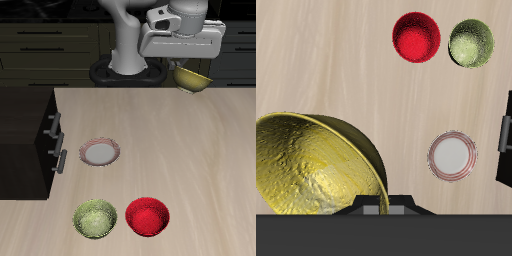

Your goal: Place the yellow bowl on top of the wooden cabinet

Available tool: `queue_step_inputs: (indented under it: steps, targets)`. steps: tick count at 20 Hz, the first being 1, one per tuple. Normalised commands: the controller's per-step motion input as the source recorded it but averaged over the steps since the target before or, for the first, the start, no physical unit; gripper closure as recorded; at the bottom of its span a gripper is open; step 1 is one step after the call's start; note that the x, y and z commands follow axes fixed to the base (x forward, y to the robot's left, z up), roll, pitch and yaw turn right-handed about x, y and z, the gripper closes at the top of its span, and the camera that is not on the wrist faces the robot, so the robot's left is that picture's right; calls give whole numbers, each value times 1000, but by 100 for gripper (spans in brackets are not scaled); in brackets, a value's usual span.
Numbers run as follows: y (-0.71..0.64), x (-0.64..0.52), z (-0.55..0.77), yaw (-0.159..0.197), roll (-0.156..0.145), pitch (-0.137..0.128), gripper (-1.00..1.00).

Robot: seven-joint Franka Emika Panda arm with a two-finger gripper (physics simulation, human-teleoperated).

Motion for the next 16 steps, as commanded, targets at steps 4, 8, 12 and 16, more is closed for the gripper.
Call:
queue_step_inputs:
  steps: [4, 8, 12, 16]
  targets:
    - [-199, -38, 132, -13, -16, -17, 100]
    - [-238, -72, 140, -6, -31, -29, 100]
    - [-368, -73, 101, 5, -61, -17, 100]
    - [-329, -97, 148, -4, -53, -27, 100]
